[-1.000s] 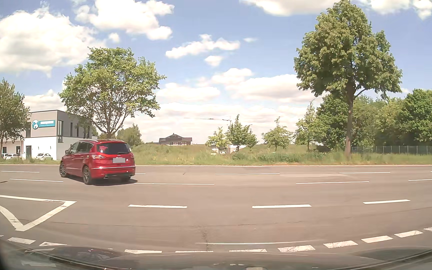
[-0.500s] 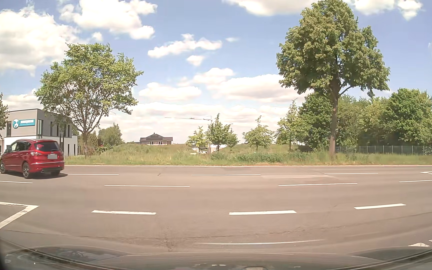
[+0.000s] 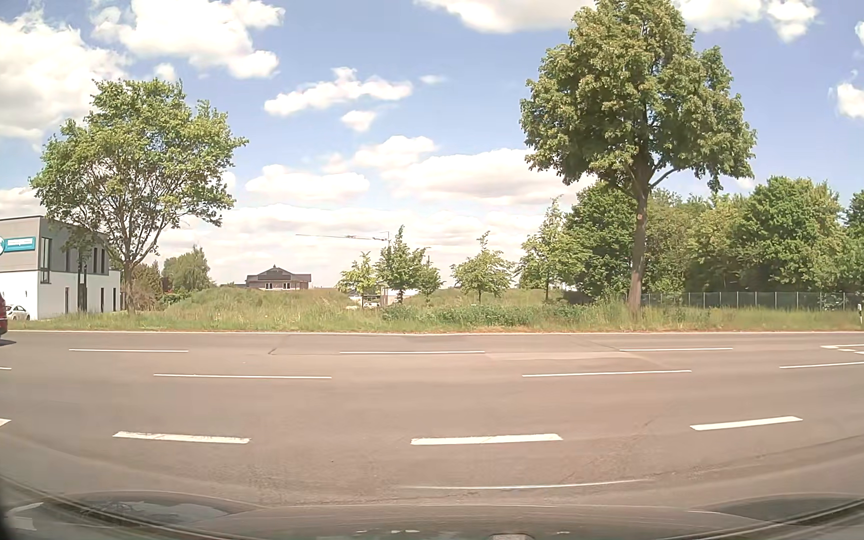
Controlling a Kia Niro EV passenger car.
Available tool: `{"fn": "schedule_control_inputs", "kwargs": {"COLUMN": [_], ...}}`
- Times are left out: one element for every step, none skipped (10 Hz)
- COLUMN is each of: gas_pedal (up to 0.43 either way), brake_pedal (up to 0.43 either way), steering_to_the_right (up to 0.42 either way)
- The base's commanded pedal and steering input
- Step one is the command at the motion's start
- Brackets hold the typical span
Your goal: Follow the waypoints while adhering to traffic rules and regulations
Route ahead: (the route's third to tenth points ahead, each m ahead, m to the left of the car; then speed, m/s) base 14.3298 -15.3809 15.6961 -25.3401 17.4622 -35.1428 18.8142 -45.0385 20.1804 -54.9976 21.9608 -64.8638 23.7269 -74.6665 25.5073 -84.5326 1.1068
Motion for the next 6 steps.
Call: {"fn": "schedule_control_inputs", "kwargs": {"gas_pedal": [0.000, 0.000, 0.000, 0.000, 0.000, 0.000], "brake_pedal": [0.244, 0.238, 0.226, 0.213, 0.207, 0.207], "steering_to_the_right": [0.327, 0.327, 0.327, 0.327, 0.327, 0.329]}}
